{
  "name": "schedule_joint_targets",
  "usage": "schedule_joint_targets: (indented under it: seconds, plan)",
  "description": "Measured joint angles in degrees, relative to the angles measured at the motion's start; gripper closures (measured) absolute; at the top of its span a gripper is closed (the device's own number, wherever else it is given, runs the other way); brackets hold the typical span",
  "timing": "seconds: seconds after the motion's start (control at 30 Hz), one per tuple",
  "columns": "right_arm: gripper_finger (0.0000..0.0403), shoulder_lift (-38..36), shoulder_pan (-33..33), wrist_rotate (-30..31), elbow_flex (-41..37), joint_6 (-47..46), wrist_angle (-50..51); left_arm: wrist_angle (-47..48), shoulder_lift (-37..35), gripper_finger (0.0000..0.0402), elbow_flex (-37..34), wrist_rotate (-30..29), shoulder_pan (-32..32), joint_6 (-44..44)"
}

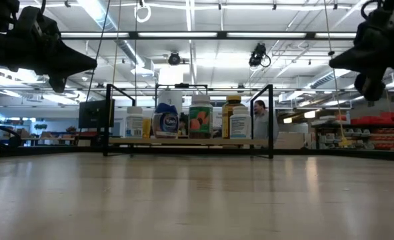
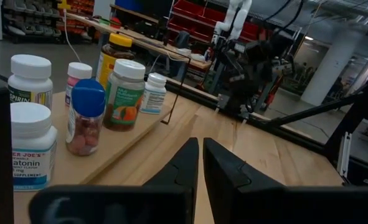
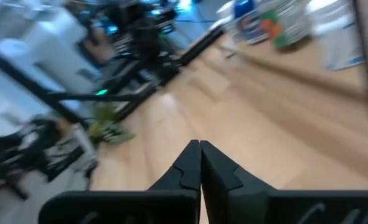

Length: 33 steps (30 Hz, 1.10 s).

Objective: Pick and place medicine bottles onto shelf by color
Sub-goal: Return to Home Position

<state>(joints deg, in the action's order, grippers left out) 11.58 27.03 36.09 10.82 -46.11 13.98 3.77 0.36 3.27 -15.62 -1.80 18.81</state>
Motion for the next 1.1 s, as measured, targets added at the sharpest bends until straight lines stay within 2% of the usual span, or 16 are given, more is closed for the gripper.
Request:
schedule_joint_targets:
  seconds: [0.17,0.4,0.73,0.8,0.93,1.1]
  plan:
    - [0.0397,-6.6,-3.9,-9.1,-7.1,4.3,-6.8,0.0,0.0,0.0365,0.0,0.0,0.0,0.0]
    - [0.0398,-8.2,-11.7,-15.6,-5.9,15.3,-7.2,-0.1,0.0,0.0366,0.0,0.0,0.0,0.0]
    - [0.0399,-8.3,-26.7,-35.5,-5.9,22.3,-4.8,-0.1,0.0,0.0368,0.0,0.0,0.0,0.0]
    - [0.0400,-8.2,-27.5,-36.2,-6.0,23.7,-1.3,-0.1,0.0,0.0365,0.0,0.0,0.0,0.0]
    - [0.0400,-5.1,-27.8,-36.0,-6.0,25.7,-0.9,-0.1,0.0,0.0361,0.1,0.0,0.0,0.0]
    - [0.0399,0.3,-27.8,-32.6,-6.0,19.0,-1.0,-0.1,0.0,0.0366,0.1,0.0,0.0,0.0]
